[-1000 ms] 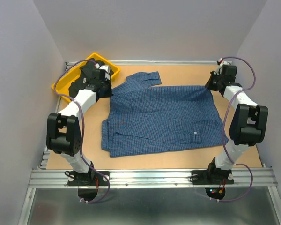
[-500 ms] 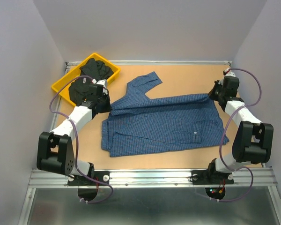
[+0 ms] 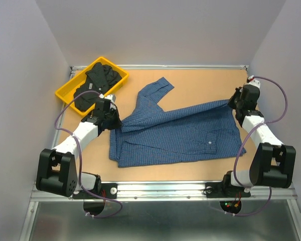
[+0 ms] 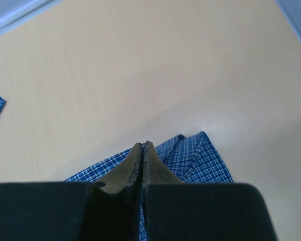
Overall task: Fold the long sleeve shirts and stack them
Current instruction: Fold the shirt
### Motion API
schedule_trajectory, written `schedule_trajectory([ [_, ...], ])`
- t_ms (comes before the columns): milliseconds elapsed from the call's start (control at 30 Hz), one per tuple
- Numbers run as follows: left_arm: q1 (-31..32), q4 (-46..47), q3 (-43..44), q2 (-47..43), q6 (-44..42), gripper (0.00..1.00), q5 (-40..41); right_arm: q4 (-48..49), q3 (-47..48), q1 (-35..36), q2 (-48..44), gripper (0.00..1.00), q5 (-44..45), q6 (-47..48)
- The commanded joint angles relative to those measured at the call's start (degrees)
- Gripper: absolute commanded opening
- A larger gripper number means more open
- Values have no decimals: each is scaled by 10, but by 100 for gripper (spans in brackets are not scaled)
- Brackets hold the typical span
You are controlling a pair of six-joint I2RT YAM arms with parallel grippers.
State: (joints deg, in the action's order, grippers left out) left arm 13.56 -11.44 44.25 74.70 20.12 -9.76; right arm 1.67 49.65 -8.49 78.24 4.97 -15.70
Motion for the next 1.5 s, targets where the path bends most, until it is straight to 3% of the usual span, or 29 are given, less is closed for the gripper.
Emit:
schedule_trajectory([
  [0, 1, 5, 19, -24, -31, 0, 8, 56, -2, -2, -27, 2, 57, -1],
  [267, 1, -16, 47, -39, -55, 0, 7, 59, -50, -2, -65, 2, 82, -35],
  [600, 1, -27, -13, -61, -1, 0, 4, 30, -153, -2, -148, 4, 162, -154],
  [767, 1, -31, -44, -74, 31, 6, 12, -14, -195, -3, -164, 13, 182, -234],
  [800, 1, -32, -50, -75, 38, 12, 4, -15, -199, -3, -167, 19, 188, -258],
  [900, 1, -36, -58, -94, 54, 21, 4, -40, -214, -2, -182, 24, 194, -276],
  [933, 1, -37, -61, -101, 63, 33, 4, -43, -215, -2, -188, 25, 195, -281],
  [1000, 1, -39, -64, -118, 71, 43, 2, -55, -213, -2, -203, 31, 191, -275],
  [1100, 1, -48, -65, -171, 81, 72, -15, -61, -199, -2, -255, 51, 142, -245],
  [1233, 1, -58, -62, -221, 83, 90, -20, -62, -163, -2, -252, 73, 49, -182],
  [1467, 1, -45, -51, -207, 84, 91, -7, -86, -81, 6, -147, 74, -73, -121],
])
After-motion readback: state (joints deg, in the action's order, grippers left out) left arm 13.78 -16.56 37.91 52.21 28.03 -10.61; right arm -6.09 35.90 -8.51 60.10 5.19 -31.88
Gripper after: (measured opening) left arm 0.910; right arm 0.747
